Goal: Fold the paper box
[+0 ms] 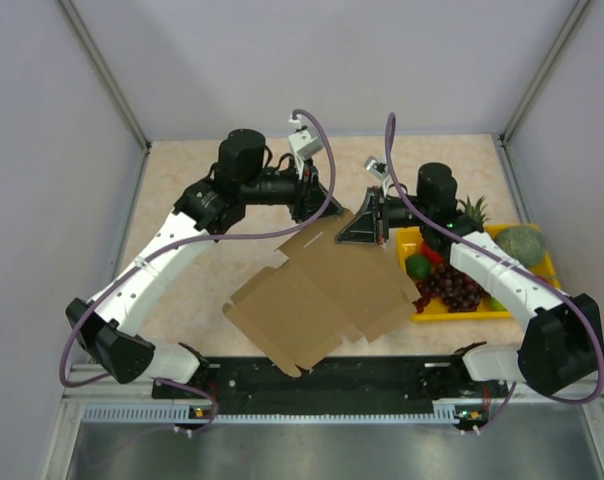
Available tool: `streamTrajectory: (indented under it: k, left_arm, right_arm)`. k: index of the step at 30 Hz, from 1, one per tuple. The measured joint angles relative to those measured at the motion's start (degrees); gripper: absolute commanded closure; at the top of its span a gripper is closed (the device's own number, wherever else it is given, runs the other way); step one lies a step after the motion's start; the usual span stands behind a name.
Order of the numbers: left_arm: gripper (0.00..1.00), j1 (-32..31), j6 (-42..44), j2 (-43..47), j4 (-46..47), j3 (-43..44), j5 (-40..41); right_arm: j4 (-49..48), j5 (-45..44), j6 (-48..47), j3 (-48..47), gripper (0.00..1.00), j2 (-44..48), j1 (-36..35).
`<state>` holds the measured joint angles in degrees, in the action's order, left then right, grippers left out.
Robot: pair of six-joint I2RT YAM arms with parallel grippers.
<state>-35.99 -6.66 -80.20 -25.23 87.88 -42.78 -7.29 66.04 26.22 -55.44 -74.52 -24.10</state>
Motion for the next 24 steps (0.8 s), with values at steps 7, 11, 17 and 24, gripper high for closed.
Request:
streamTrajectory:
  k: [7,11,17,24]
  left_arm:
    - [0.74,-0.9,-1.0,-0.3,0.4,0.0,-1.4]
    - [0.73,-2.5,-1.0,-0.7,0.4,-0.1,-1.1]
    - [0.69,-4.3,-0.9,-0.9,2.0,-2.2,0.3]
    - [0.67,-5.1,-1.0,-1.0,2.2,-3.2,3.3]
  right_arm:
    - [-0.4,-0.2,0.9,0.0,1.0,0.0,0.0]
    - [-1.2,-0.2,1.9,0.0,1.0,-0.2,0.0]
    - [-3.6,-0.3,4.3,0.0,1.0,-0.2,0.0]
    - [-6.0,-1.5,7.1,0.0,1.0,-0.2,-0.2]
